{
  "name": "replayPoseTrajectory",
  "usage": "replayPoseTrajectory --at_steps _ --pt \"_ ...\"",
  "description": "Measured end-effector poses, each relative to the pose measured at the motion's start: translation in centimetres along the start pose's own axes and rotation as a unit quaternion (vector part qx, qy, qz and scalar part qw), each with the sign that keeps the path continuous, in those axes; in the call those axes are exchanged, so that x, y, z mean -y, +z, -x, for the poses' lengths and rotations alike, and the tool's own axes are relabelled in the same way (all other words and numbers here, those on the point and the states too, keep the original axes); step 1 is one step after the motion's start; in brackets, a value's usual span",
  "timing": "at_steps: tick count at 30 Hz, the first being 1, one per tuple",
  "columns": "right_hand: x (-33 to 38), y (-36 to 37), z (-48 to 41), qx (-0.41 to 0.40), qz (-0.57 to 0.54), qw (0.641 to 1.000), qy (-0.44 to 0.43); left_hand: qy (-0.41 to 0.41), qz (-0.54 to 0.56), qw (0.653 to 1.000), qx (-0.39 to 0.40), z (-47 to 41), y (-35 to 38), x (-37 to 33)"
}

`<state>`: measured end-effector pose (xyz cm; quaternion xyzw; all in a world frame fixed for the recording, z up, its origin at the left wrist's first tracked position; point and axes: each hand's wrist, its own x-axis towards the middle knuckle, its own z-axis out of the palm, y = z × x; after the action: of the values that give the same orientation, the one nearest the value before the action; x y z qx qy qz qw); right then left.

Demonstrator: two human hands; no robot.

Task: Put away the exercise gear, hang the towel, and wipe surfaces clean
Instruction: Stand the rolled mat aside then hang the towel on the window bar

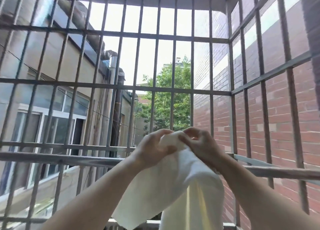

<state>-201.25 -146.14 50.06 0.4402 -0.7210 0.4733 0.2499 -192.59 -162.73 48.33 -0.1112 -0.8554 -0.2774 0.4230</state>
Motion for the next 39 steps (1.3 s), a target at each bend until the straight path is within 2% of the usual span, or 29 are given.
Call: replayPoseTrajectory --at_steps 3,6,10,18,29,32,36,39 --pt "-0.5 -0.9 1.4 0.017 0.021 1.0 0.012 -0.006 0.01 1.0 -0.016 -0.3 0.2 0.8" --pt "0.0 -1.7 4.4 0.012 0.055 0.998 -0.037 -0.017 0.015 0.999 -0.034 -0.6 0.2 1.4" --pt "0.8 -1.7 7.7 0.054 0.12 0.988 -0.079 -0.045 0.028 0.998 -0.022 -1.0 0.1 1.9" --pt "2.1 -1.5 7.9 0.069 0.139 0.986 -0.064 -0.07 0.036 0.997 -0.022 -0.5 0.0 1.2" --pt "2.3 0.4 7.0 -0.017 0.098 0.993 -0.061 -0.067 0.01 0.998 -0.017 0.6 -1.3 0.9" --pt "2.3 -0.3 6.1 -0.024 0.097 0.992 -0.071 -0.047 -0.001 0.999 -0.013 1.1 -1.9 0.9" --pt "2.6 -1.5 3.4 -0.078 0.097 0.99 -0.067 -0.006 0.012 0.999 -0.044 1.5 -2.7 0.0" --pt "2.8 -1.5 1.7 -0.055 0.079 0.994 -0.054 0.002 0.046 0.999 0.003 1.7 -2.5 -1.2"
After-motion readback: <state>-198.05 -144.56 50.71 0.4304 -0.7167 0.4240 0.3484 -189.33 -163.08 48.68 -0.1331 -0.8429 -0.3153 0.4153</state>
